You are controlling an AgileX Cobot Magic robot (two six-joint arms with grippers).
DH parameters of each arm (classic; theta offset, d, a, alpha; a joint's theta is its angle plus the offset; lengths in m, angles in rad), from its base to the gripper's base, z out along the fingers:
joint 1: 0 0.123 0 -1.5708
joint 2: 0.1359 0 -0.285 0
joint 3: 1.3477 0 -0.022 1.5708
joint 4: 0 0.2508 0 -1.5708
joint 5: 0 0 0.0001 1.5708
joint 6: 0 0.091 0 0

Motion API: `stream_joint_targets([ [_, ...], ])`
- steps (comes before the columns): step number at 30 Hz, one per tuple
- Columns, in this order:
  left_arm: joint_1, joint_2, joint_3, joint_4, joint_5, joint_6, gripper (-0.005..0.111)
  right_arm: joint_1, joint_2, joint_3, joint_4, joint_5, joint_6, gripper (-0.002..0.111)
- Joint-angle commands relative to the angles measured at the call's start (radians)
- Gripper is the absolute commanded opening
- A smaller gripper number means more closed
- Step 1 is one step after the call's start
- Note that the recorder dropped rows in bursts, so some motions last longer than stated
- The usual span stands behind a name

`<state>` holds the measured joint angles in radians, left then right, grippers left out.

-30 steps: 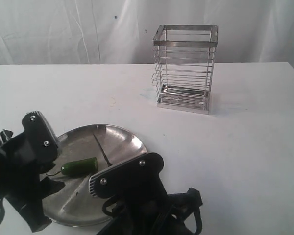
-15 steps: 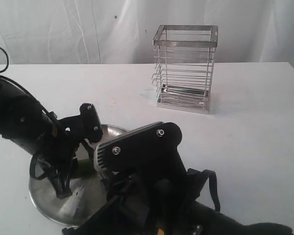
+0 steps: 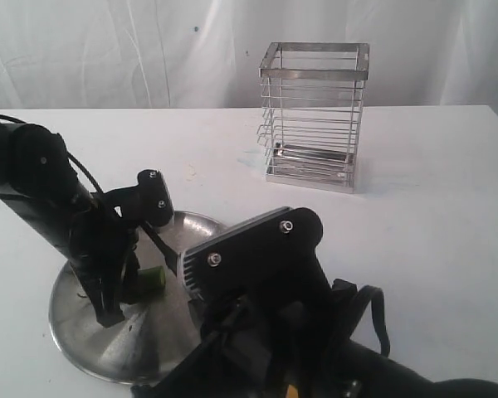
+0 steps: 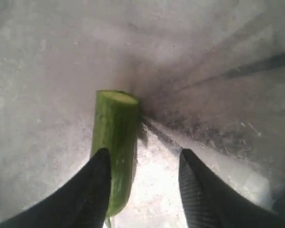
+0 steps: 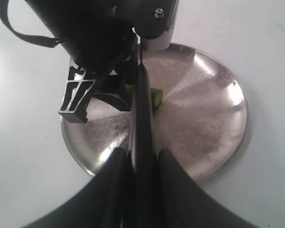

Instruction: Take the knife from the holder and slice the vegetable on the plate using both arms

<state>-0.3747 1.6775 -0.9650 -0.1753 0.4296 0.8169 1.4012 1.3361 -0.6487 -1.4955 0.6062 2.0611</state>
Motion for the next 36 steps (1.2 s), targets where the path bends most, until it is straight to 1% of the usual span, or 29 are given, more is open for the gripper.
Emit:
stream_joint_targets([
  [1,0.003,0.041,0.005,-0.017,0.026,0.021,0.049,-0.017,-0.008,0.010,0.021,0.061,0.002,0.000],
  [3,0.003,0.059,0.010,-0.017,0.023,0.024,0.049,-0.017,-0.008,0.010,0.016,0.061,0.002,0.000],
  [8,0.003,0.076,0.043,-0.017,-0.052,0.024,0.049,-0.017,-0.008,0.010,0.008,0.060,0.002,0.000],
  [9,0.003,0.079,0.047,-0.017,-0.054,0.024,0.048,-0.017,-0.008,0.010,0.008,0.060,0.002,0.000],
  [11,0.003,0.081,0.049,-0.017,-0.039,0.000,0.039,-0.017,-0.008,0.010,0.008,0.060,0.002,0.000],
  [13,0.003,0.081,0.049,-0.017,-0.031,-0.055,0.030,-0.017,-0.008,0.010,0.008,0.060,0.002,0.000],
  [15,0.003,0.081,0.049,-0.017,-0.026,-0.150,0.024,-0.017,-0.008,0.010,0.008,0.060,0.002,0.000],
  [18,0.003,0.081,0.041,-0.017,-0.002,-0.300,0.024,-0.017,-0.008,0.010,0.008,0.060,-0.005,0.000],
  [21,0.003,0.081,0.034,-0.017,0.067,-0.321,0.024,-0.017,-0.008,0.010,0.008,0.058,-0.017,0.000],
  [22,0.003,0.081,0.034,-0.006,0.080,-0.321,0.025,-0.017,-0.008,0.010,0.008,0.058,-0.017,0.000],
  [24,0.003,0.077,0.034,0.030,0.100,-0.319,0.033,-0.017,-0.008,0.010,0.008,0.048,-0.017,0.000],
  [25,0.003,0.064,0.034,0.059,0.100,-0.297,0.046,-0.017,-0.008,0.010,0.008,0.041,-0.017,0.000],
  [26,0.003,0.056,0.034,0.059,0.098,-0.277,0.051,-0.017,-0.008,0.010,0.008,0.041,-0.019,0.000],
  [27,0.003,0.042,0.034,0.059,0.108,-0.213,0.060,-0.017,-0.008,0.010,0.008,0.041,-0.019,0.000],
  [28,0.003,0.039,0.034,0.061,0.121,-0.180,0.060,-0.017,-0.008,0.010,0.008,0.039,-0.018,0.000],
  [29,0.003,0.039,0.034,0.097,0.147,-0.123,0.059,-0.017,-0.008,0.010,0.008,0.039,-0.018,0.000],
  [30,0.003,0.039,0.034,0.117,0.144,-0.121,0.059,-0.017,-0.008,0.010,0.008,0.034,-0.018,0.000],
  [32,0.003,0.039,0.034,0.190,0.086,-0.168,0.058,-0.017,-0.008,0.010,0.008,0.016,-0.018,0.000],
  [36,0.003,0.035,0.034,0.214,0.011,-0.166,0.057,-0.017,-0.008,0.010,0.008,0.014,-0.018,0.000],
])
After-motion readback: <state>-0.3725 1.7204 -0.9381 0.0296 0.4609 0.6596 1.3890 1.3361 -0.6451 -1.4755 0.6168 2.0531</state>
